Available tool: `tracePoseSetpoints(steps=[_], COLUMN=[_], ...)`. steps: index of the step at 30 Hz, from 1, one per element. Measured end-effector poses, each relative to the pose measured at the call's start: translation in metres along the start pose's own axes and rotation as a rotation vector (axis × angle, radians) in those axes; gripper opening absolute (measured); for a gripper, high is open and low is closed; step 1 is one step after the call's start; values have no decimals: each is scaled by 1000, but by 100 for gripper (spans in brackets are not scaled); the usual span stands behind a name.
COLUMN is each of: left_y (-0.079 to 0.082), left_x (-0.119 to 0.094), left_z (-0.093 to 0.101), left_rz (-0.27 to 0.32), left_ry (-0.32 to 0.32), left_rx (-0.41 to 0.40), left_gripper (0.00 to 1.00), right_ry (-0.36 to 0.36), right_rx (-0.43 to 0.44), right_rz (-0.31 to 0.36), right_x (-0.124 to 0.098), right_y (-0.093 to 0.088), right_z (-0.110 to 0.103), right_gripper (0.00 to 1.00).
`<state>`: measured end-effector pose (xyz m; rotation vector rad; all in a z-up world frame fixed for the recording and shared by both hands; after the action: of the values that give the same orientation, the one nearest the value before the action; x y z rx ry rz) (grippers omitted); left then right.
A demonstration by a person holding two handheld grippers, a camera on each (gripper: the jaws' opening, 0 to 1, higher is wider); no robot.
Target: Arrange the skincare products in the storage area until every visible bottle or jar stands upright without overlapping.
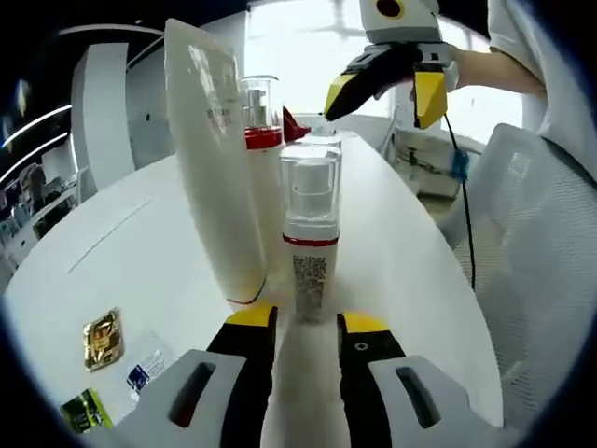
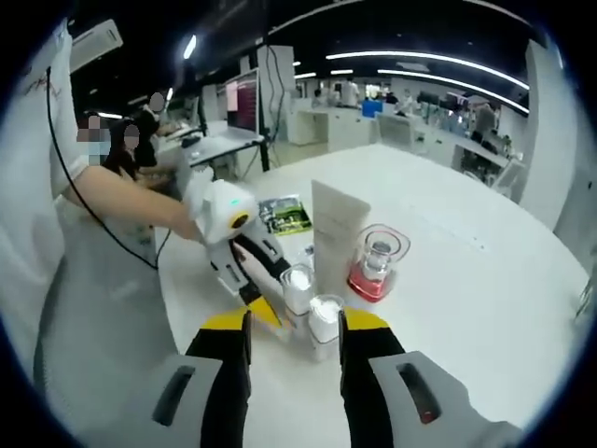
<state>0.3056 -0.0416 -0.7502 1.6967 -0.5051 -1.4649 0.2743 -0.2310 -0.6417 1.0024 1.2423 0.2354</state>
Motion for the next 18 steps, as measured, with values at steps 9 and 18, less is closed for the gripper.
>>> tracePoseSetpoints(steps=[9,18], left_y=[-3,-21], left_x=[-30,-77], left_z=[4,18], left_rz=[18,92], left_ry=[81,177], left_rx=[-136,-373], left_gripper=[40,51], right_ry=[-21,-39], right_rx=[94,146], right_rz=[54,78], right_x=[1,1], right_y=[-11,-19], right_z=[-6,-14], right_gripper=[60,75])
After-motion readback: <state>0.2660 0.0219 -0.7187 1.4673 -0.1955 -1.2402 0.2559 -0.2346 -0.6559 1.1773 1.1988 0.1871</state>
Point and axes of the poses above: the point that each gripper's makers call its tool centre point, and the gripper's own axes: x roughly forward along the fingers, z roughly to its right, y roughly out of its top, the point moved 9 cm from there along -x, roughly backward along the fingers, and after that the axes turned 8 degrees about -z, right-handed, at the moved point
